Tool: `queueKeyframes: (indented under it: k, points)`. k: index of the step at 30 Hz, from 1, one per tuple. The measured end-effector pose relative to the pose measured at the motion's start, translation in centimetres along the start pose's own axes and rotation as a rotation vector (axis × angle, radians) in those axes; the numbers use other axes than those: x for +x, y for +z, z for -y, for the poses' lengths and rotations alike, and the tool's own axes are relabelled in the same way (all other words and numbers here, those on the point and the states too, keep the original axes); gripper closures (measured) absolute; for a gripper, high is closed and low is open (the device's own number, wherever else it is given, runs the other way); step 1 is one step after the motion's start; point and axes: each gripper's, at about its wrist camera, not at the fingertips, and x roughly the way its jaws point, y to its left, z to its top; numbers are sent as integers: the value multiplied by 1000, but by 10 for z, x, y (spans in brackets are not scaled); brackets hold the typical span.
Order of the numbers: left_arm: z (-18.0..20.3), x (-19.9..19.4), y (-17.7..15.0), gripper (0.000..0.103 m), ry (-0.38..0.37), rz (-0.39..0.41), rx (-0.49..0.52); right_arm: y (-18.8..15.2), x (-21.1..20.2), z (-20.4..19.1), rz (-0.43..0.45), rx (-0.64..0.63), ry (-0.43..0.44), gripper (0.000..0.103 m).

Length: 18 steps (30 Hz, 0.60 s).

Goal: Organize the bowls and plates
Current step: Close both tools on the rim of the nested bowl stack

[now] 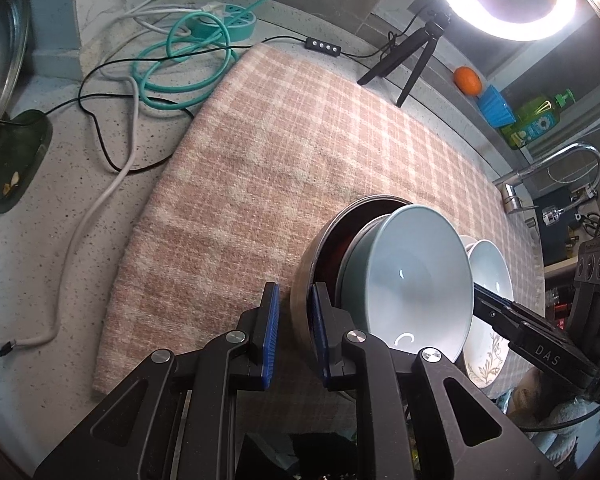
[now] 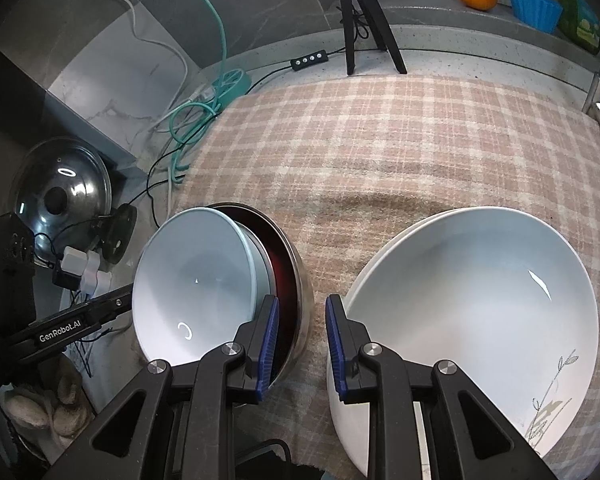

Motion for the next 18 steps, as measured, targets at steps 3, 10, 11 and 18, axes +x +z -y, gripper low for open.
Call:
queueKeyframes:
  k: [3,10,11,18]
  points:
    - [-1,2,0,88,-5,-6,-5,1,1,-1,3,-8,-3,82]
    - [0,4,-2,90,-8,-9,-7,9,3,-6,0,-78,-32,88]
    - [0,4,-3,90,-9,-13,-8,10,3,-7,-3,-88,-43,89]
    - [1,7,-4,92,-15,-22,-12,7,13,-13,-48,-158,-75,92]
